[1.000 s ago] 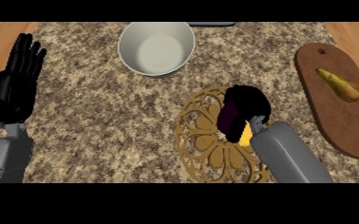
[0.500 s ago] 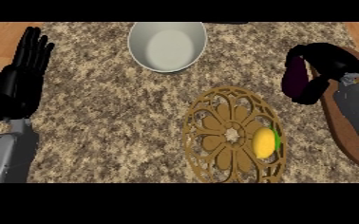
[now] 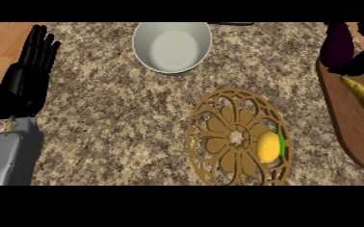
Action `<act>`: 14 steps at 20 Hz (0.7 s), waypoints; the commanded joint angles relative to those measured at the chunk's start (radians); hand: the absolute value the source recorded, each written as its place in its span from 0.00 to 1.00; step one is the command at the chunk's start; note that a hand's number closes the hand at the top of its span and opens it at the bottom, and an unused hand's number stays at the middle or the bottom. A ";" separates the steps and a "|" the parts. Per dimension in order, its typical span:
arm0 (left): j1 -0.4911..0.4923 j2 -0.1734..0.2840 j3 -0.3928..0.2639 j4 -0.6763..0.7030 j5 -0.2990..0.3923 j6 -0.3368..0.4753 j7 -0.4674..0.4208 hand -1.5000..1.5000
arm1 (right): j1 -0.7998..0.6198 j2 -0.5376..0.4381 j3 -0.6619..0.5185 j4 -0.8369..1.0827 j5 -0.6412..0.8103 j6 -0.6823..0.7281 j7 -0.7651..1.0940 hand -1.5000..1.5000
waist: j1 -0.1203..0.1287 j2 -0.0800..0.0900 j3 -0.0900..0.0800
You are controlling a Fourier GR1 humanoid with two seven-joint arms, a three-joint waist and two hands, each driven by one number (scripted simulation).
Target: Pick the eggplant from the placemat and place it in the bowl
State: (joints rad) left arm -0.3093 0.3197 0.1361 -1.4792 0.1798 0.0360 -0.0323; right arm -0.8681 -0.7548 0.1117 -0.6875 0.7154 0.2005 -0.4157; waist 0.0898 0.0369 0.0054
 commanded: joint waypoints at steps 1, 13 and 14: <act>-0.024 -0.007 0.003 0.028 -0.013 0.018 -0.006 0.50 | -0.124 0.004 -0.063 0.101 -0.047 -0.013 -0.147 1.00 | -0.003 -0.002 -0.001; 0.013 0.001 0.017 0.032 -0.015 0.006 0.000 0.50 | -0.422 0.151 -0.160 0.278 -0.168 0.217 -0.215 1.00 | -0.043 -0.024 -0.005; 0.006 0.036 0.051 0.036 0.005 -0.016 -0.004 0.50 | -0.462 0.106 -0.165 0.309 -0.165 0.272 -0.220 1.00 | -0.039 -0.023 -0.005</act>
State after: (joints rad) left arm -0.2999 0.3290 0.1601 -1.4517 0.1726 0.0377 -0.0365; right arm -1.2370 -0.6680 -0.0344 -0.4391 0.5690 0.3831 -0.6385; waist 0.0559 0.0156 0.0004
